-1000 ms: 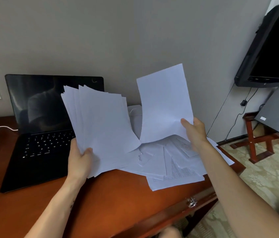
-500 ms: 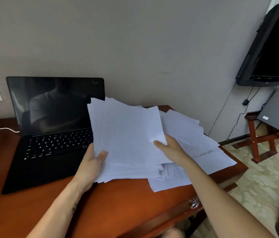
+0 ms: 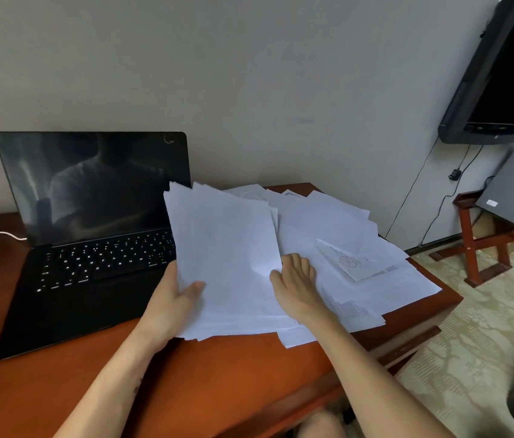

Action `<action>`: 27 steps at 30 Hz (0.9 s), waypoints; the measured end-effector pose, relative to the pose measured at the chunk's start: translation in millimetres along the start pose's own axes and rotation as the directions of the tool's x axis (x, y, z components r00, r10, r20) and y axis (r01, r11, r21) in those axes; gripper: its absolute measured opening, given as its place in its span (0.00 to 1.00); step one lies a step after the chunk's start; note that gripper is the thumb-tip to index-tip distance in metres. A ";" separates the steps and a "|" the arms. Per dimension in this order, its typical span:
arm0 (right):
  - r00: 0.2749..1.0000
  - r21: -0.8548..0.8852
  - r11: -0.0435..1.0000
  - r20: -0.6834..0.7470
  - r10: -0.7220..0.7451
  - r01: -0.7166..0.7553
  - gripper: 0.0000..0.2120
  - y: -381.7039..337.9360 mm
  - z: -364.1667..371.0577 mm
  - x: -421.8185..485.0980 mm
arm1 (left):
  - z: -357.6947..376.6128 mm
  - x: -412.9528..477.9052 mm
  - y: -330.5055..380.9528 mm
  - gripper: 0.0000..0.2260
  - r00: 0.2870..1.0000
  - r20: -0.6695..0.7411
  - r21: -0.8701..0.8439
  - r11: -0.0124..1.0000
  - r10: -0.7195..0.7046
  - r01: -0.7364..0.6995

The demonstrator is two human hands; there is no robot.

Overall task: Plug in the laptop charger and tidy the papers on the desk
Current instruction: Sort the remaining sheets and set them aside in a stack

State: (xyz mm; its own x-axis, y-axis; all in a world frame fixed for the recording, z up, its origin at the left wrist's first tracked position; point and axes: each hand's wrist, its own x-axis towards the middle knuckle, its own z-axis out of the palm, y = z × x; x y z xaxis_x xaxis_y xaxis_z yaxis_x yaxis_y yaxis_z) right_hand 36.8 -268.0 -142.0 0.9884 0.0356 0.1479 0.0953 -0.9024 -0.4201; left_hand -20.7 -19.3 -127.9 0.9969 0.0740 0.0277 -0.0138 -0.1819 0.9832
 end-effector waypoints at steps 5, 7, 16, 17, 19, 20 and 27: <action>0.899 0.064 0.972 -0.371 0.233 -0.225 0.20 13.4 1.7 -4.6 | -9.5 4.7 5.1 0.18 0.977 -0.204 -0.023 0.998 0.060 -0.066; 0.837 0.067 0.930 -0.416 0.356 -0.362 0.21 15.2 -0.3 -7.6 | -16.5 7.5 2.8 0.19 0.960 -0.267 -0.019 0.996 0.081 -0.089; 0.941 -0.029 0.940 -0.026 0.338 -0.339 0.36 8.7 -26.3 4.4 | -34.0 15.2 -4.8 0.20 0.931 -0.349 0.018 0.994 0.108 -0.109; 0.950 -0.026 0.953 0.068 0.304 -0.303 0.41 8.8 -35.1 3.0 | -34.3 15.6 -5.1 0.20 0.930 -0.350 0.011 0.993 0.111 -0.115; 0.947 -0.058 0.979 0.248 0.205 -0.196 0.48 8.8 -49.4 -5.6 | -35.5 15.9 -4.7 0.20 0.928 -0.355 -0.008 0.993 0.110 -0.121; 0.936 -0.058 0.987 0.312 0.162 -0.151 0.51 10.5 -54.8 -11.7 | -36.4 16.2 -4.3 0.20 0.928 -0.358 -0.020 0.992 0.106 -0.121; 0.874 0.089 0.996 0.486 -0.018 -0.029 0.55 47.2 -73.2 -35.3 | -36.1 15.6 -3.8 0.21 0.925 -0.366 -0.022 0.993 0.102 -0.118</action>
State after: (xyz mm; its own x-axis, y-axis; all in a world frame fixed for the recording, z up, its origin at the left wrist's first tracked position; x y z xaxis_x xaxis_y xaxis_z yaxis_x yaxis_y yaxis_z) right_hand -2.2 -343.2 -101.5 0.9195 0.2558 -0.2983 0.0767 -0.8614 -0.5021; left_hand -8.0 17.9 -124.7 0.8924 0.4083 0.1920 -0.1334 -0.1677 0.9768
